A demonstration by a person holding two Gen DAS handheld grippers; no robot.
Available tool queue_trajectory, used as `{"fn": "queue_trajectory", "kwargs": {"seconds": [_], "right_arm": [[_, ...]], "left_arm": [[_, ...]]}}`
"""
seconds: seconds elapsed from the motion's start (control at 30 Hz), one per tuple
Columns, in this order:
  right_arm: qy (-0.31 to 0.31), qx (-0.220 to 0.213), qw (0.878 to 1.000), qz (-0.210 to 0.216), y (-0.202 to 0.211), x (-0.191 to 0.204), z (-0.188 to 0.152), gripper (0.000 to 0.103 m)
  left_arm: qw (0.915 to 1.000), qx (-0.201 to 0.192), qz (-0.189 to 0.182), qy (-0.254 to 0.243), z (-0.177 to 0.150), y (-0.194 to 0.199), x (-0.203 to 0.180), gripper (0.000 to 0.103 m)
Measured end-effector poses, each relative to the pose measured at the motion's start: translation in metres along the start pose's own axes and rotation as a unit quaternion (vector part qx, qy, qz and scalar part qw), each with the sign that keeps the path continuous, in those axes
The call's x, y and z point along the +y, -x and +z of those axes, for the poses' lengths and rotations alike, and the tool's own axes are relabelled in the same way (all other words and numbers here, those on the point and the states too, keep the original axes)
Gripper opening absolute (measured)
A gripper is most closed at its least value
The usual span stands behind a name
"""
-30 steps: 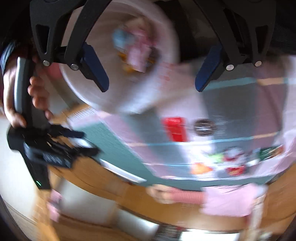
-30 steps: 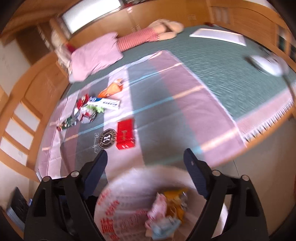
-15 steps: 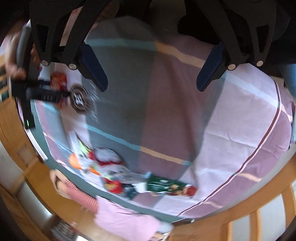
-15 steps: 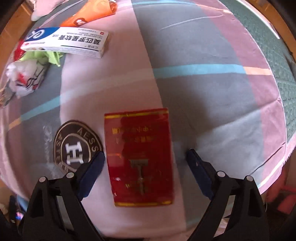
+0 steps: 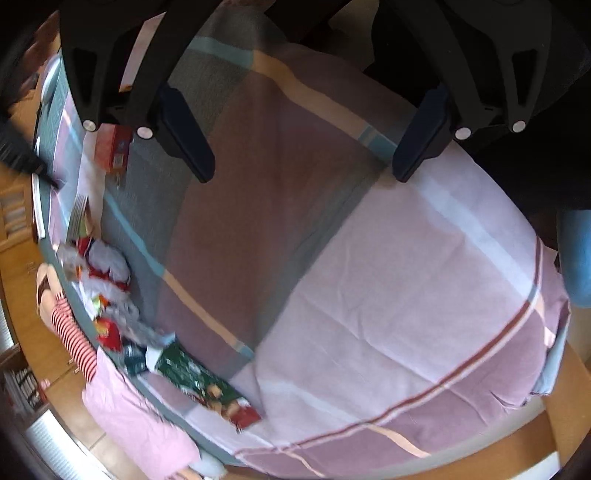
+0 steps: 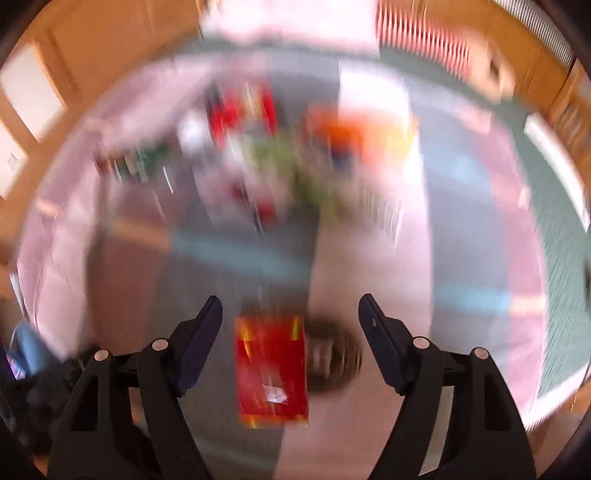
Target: Collect trash
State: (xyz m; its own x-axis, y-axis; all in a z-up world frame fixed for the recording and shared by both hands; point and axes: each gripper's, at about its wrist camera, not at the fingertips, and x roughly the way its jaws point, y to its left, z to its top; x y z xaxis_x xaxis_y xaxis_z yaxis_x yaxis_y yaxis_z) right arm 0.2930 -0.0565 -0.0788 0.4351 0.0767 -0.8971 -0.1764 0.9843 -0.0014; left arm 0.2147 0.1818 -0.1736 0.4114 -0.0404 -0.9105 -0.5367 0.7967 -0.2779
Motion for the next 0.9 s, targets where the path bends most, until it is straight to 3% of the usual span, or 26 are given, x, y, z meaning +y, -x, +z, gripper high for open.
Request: {"fn": "queue_trajectory", "kwargs": {"seconds": [0.07,0.27,0.43,0.5,0.6,0.73,0.77,0.8,0.87,0.9], "right_arm": [[0.034,-0.038,0.999,0.006,0.012,0.019,0.023,0.082],[0.152,-0.062,0.986,0.036,-0.025,0.109,0.092,0.085],[0.223,-0.050,0.973,0.017,-0.078,0.181,0.135,0.085],[0.264,-0.032,0.964,0.018,-0.102,0.208,0.148,0.085],[0.322,-0.009,0.946,-0.022,-0.139,0.235,0.160,0.085],[0.329,0.012,0.944,-0.037,-0.174,0.249,0.174,0.084],[0.319,0.014,0.947,-0.022,-0.181,0.251,0.176,0.069],[0.313,0.019,0.949,-0.009,-0.183,0.250,0.176,0.036],[0.301,0.042,0.953,0.005,-0.192,0.253,0.174,0.006],[0.301,0.039,0.953,0.008,-0.190,0.254,0.172,0.000]], "left_arm": [[1.0000,-0.003,-0.005,-0.001,-0.003,0.002,-0.001,0.097],[0.9994,0.022,-0.022,-0.014,-0.010,-0.005,-0.014,0.097],[0.9981,0.037,-0.046,0.018,-0.010,-0.008,-0.009,0.099],[0.9973,0.038,-0.053,0.033,-0.008,-0.010,-0.006,0.099],[0.9964,0.042,-0.056,0.047,-0.007,-0.010,-0.006,0.099],[0.9956,0.045,-0.058,0.058,-0.005,-0.011,-0.007,0.099],[0.9952,0.045,-0.060,0.063,-0.003,-0.012,-0.006,0.099],[0.9948,0.045,-0.062,0.068,-0.003,-0.013,-0.007,0.099],[0.9934,0.043,-0.070,0.081,-0.001,-0.013,-0.003,0.099],[0.9928,0.041,-0.072,0.086,-0.001,-0.012,-0.002,0.099]]}}
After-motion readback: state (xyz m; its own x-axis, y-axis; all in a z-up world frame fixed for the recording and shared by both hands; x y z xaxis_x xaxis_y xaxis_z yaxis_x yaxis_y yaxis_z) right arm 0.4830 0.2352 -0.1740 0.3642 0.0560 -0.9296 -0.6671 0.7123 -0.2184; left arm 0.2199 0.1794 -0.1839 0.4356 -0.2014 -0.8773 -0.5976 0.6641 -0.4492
